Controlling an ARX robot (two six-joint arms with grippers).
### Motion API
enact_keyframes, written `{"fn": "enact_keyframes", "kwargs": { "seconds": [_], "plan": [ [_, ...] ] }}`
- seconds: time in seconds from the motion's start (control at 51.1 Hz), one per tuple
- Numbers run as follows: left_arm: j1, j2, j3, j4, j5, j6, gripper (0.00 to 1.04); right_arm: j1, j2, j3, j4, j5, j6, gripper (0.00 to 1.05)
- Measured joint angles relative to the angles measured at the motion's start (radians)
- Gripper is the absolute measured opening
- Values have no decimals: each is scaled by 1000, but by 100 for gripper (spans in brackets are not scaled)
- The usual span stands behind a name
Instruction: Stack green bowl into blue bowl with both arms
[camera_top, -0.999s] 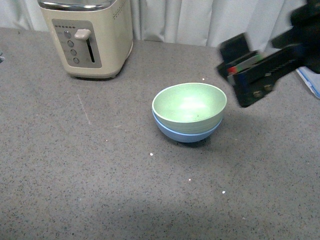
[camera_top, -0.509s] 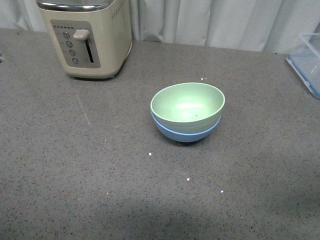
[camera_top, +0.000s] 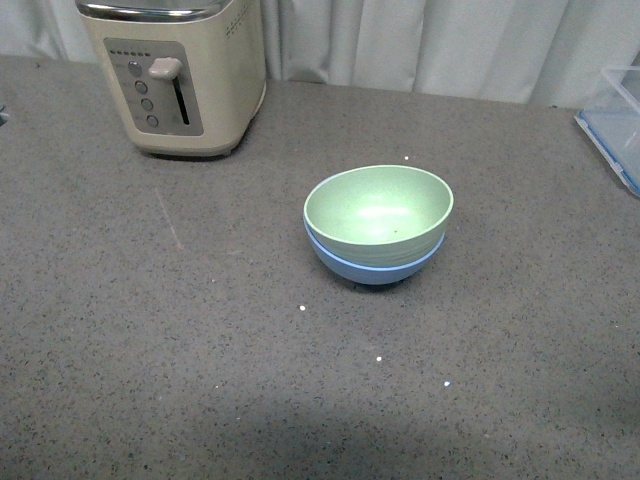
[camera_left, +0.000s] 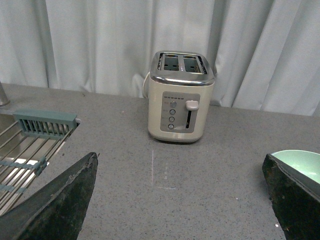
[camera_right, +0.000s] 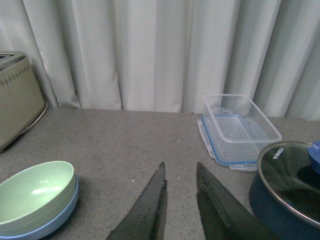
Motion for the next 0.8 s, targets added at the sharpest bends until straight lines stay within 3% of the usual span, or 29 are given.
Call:
{"fn": "enact_keyframes", "kwargs": {
  "seconds": [0.098,0.235,0.313,0.803],
  "plan": [
    [0,0,0,0,0,0,98,-21,-79,-8,-64,-23,-2,1],
    [0,0,0,0,0,0,98,-93,-174,-13,-145,-117,-4,1],
    [0,0,0,0,1,0,98,-125,-229,-14,-197,-122,-3,1],
    [0,0,0,0,1,0,98,-130,-520,-14,-471,-128,-3,1]
  ]
}}
